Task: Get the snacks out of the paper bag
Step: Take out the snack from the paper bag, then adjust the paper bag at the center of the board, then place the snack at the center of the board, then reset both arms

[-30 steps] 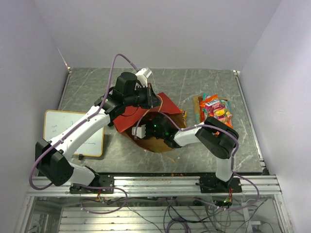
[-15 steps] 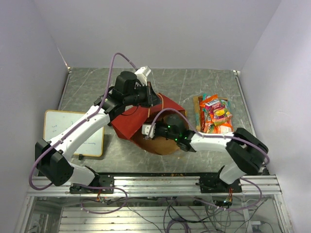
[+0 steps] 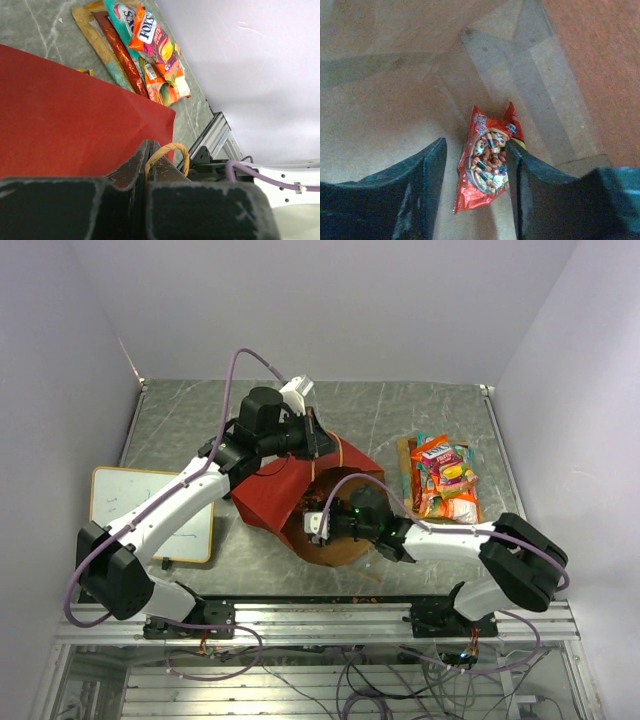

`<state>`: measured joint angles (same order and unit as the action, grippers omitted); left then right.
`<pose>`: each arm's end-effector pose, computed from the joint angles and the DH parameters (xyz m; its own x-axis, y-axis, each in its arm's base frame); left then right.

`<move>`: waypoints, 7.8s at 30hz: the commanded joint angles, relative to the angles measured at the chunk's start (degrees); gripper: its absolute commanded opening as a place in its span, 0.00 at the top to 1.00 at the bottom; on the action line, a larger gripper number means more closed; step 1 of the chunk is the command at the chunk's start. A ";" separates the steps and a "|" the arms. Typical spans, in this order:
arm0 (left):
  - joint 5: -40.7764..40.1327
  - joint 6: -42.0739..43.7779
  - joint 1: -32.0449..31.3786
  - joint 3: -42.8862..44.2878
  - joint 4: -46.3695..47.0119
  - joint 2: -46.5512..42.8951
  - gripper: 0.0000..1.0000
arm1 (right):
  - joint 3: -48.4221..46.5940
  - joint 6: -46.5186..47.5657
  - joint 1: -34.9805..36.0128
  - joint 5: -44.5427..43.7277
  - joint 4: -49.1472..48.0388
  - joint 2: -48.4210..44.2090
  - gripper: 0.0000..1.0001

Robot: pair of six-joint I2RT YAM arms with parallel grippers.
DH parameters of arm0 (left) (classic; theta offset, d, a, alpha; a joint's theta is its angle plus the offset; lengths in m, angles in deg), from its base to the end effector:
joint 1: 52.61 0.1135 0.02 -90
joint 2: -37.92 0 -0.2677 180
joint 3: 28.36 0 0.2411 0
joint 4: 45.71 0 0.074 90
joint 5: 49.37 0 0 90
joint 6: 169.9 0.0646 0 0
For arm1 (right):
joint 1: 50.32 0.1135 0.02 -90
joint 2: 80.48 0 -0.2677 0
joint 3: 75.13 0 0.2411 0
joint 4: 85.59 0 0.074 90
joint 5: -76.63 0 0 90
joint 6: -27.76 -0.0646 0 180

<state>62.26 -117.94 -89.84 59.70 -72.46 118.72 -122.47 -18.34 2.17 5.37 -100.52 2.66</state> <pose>0.2585 -0.2263 0.3635 -0.7263 -0.1676 -0.6667 0.4972 0.5417 -0.6778 0.1722 0.2584 0.1901 0.4913 -0.4383 -0.7526 -0.8234 0.0479 -0.5654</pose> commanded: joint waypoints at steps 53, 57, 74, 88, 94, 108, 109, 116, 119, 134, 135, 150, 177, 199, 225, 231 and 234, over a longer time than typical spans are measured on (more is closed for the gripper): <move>3.23 -5.85 0.32 -0.37 9.10 0.50 0.93 | -2.56 -3.76 -1.95 -1.32 27.57 -23.88 1.00; 5.20 -9.75 0.34 1.84 13.93 2.95 0.93 | -9.39 -3.06 -2.03 -8.81 35.98 -31.89 1.00; -1.94 -28.34 15.23 -17.11 16.11 -12.72 0.93 | -36.49 -6.75 -2.11 -30.92 21.81 -23.75 1.00; -13.34 -13.57 23.34 -8.54 -17.47 -13.58 0.93 | -39.82 -23.72 -18.83 -41.12 27.85 -15.88 1.00; -14.30 -11.35 23.58 -4.70 -21.49 -11.19 0.86 | -35.76 -33.44 -26.25 -39.48 33.96 -11.03 1.00; -12.53 -11.52 23.87 -3.71 -21.01 -9.59 0.76 | -30.47 -52.93 -28.67 -26.77 44.59 4.40 1.00; -12.46 -11.53 23.87 -3.61 -20.93 -9.60 0.75 | -29.98 -52.91 -28.67 -26.32 44.07 4.47 1.00; -11.90 -10.79 23.87 -3.60 -20.28 -10.21 0.65 | -29.12 -50.54 -28.66 -26.28 42.78 6.53 1.00; -11.66 -9.29 23.87 -2.57 -20.85 -10.44 0.58 | -29.02 -50.39 -28.67 -26.97 42.10 6.79 1.00; -12.76 -0.93 23.87 7.11 -31.01 -10.07 0.01 | -34.12 -51.91 -28.57 -19.51 47.44 4.68 1.00; -12.93 -0.83 23.87 7.64 -31.44 -10.30 0.01 | -35.25 -51.28 -28.58 -18.43 48.66 3.35 1.00; -15.26 2.10 23.87 13.68 -36.94 -13.07 0.01 | -42.09 -43.95 -33.86 -54.41 58.36 -2.38 1.00; -12.54 5.05 23.87 19.14 -35.55 -14.87 0.01 | -26.98 -42.91 -39.22 -50.91 43.63 0.35 0.48; -7.70 10.18 23.87 23.18 -46.34 -21.38 0.01 | -57.28 -65.92 -37.09 -11.22 71.91 -12.55 0.00; -19.66 11.29 23.87 37.64 -43.67 -30.49 0.01 | -70.70 -81.05 -37.19 -23.76 82.01 -31.45 0.00; -20.11 11.20 23.87 37.14 -45.04 -30.95 0.01 | -72.39 -81.59 -37.20 -24.89 84.19 -29.44 0.00; -19.62 10.50 23.87 36.46 -44.96 -31.21 0.01 | -70.94 -80.38 -37.20 -24.03 83.28 -29.69 0.00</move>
<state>43.44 -106.84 -66.30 96.95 -117.22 88.01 -193.68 -98.97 -35.01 -18.39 -17.60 -26.63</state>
